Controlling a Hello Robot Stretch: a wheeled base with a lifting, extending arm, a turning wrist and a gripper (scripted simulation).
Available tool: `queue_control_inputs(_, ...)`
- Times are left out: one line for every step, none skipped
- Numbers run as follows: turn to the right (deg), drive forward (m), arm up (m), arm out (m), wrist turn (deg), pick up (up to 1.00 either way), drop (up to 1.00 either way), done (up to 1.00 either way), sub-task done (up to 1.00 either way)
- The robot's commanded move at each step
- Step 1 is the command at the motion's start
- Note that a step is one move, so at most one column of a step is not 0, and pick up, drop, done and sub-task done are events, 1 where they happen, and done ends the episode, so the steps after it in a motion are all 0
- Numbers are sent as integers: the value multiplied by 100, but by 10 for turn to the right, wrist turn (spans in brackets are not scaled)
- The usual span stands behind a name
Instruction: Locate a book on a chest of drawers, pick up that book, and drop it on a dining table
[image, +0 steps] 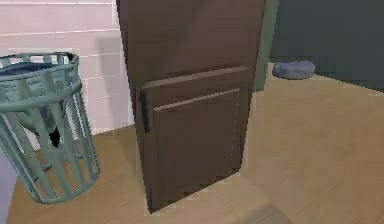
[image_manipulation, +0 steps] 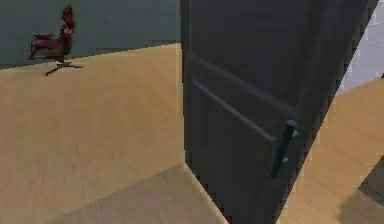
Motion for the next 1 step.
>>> queue_control_inputs(300, 0, 0, 0, 0, 0, 0, 0, 0)
